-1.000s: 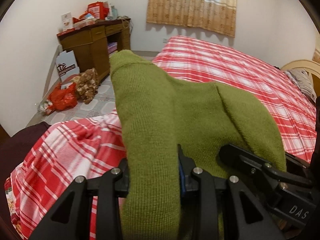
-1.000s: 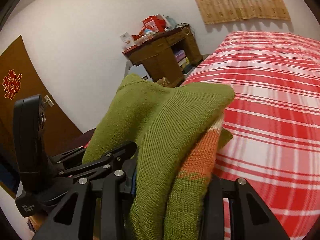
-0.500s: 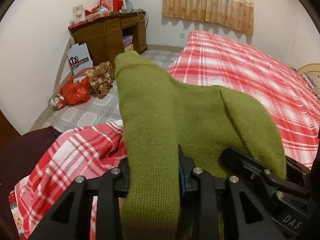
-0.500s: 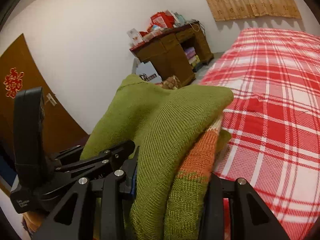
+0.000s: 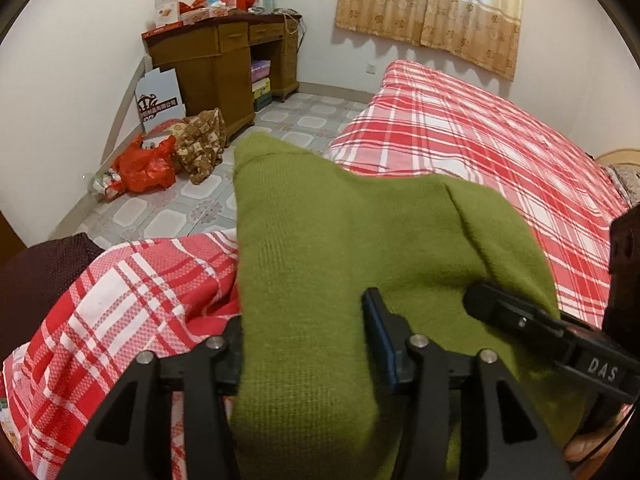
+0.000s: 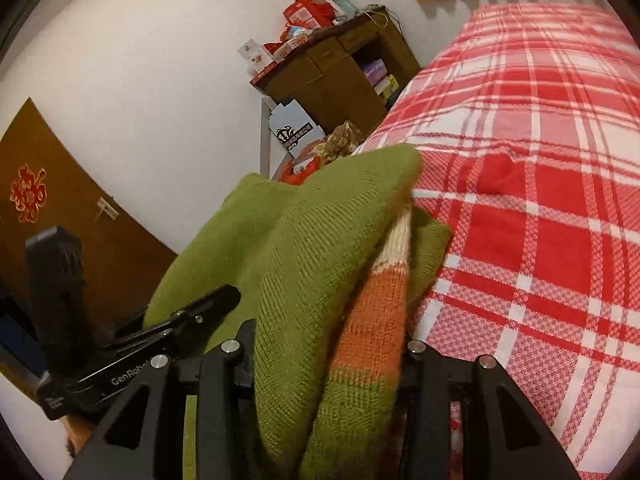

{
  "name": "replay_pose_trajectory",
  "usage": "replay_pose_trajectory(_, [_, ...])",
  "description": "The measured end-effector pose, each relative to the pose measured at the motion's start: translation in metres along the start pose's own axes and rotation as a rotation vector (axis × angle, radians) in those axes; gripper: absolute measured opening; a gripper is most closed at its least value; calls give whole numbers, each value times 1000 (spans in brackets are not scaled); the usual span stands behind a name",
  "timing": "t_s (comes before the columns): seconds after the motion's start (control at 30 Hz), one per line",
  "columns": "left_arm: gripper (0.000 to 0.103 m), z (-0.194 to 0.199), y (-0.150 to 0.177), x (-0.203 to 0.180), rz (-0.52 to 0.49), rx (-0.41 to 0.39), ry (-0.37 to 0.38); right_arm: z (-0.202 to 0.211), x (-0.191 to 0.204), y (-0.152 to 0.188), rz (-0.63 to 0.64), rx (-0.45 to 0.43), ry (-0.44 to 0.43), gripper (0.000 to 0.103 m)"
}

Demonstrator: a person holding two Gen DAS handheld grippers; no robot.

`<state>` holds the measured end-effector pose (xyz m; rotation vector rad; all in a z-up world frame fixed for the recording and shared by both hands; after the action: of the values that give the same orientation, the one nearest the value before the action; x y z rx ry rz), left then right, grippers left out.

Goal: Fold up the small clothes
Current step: 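Lower the folded sweater onto the bedspread and open both grippers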

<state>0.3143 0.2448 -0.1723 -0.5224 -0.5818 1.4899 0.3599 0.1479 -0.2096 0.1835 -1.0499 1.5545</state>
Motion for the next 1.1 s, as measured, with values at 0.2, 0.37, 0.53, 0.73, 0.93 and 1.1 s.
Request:
replay_pose_trajectory(0.2, [63,2,2,4,5,-10,-30,55,14,10,71,-149,145,41])
replay_pose_trajectory(0.37, [66,1,1,6,2,-8,-57,104,46,21,252,-293,266,41])
replay_pose_trajectory(0.53, [66,3,3,6,-9,-13,-83,74,67,50,307,-160,222,16])
replay_pose_trajectory(0.73, [67,9,6,4,-42,-28,-139,61,48,60,309,-127,301,16])
replay_pose_trajectory(0.93, [69,22,14,0,-36,-16,-155,56,28,56,304,-126,344,16])
replay_pose_trajectory(1.1, [70,47,25,-6,-72,-35,-182,55,25,55,312,-138,371,16])
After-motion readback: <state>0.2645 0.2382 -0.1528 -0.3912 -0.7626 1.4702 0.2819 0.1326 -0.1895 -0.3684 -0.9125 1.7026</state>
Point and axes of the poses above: each gripper's, at about its wrist camera, not at the fingertips, and z roughly against the way its jaws point, x to its left, y to its underside, the point moved 10 cm from there along -z, roughly the way its jaws point, and after that the axes turned 10 degrees about -z, right-handed, at the moved point
